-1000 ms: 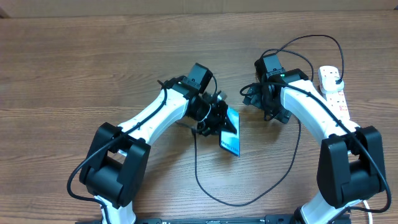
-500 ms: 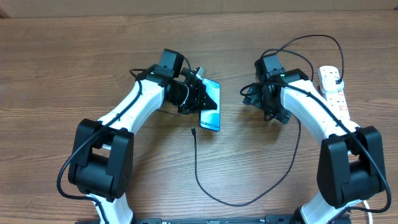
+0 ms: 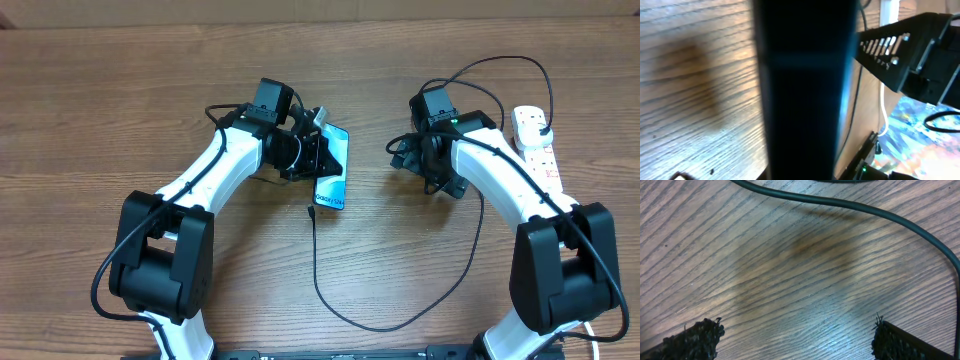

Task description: Plug charger to phone and switch on socket

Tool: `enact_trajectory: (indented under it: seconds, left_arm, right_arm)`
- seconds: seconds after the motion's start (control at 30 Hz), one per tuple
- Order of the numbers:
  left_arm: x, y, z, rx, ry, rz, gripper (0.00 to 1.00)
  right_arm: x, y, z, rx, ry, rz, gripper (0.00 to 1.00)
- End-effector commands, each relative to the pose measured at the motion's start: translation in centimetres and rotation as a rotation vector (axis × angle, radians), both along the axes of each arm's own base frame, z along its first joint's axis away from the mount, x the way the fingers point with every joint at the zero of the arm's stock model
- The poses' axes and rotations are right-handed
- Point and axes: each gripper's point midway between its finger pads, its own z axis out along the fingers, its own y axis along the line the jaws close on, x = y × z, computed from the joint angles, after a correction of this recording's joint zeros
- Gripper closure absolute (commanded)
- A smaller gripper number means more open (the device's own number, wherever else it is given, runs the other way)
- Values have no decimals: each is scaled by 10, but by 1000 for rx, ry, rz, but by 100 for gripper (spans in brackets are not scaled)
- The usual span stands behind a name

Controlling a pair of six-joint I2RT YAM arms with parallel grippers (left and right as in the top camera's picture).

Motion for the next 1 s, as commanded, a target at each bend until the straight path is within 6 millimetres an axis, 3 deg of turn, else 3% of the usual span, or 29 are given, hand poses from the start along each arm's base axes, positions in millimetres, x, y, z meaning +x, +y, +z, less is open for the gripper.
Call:
enact_trajectory:
  seconds: [0.0,0.13,0.5,0.67,0.97]
  left_arm:
    - [3,2,17,-76,-18,-18,96]
    - [12,27,17,-89,5,35,96]
    - [45,98,27,-353,-72,184,96]
    - [58,125,23,-360,-114,258,96]
    - [74,135,32,-372,-178,293,96]
  right_arm:
    - [3,0,11,11,-37,-7,0]
    - [3,0,11,11,-37,-7,0]
    - [3,0,11,11,-37,-7,0]
    - [3,0,11,11,-37,-7,0]
    - [3,0,11,11,-37,-7,0]
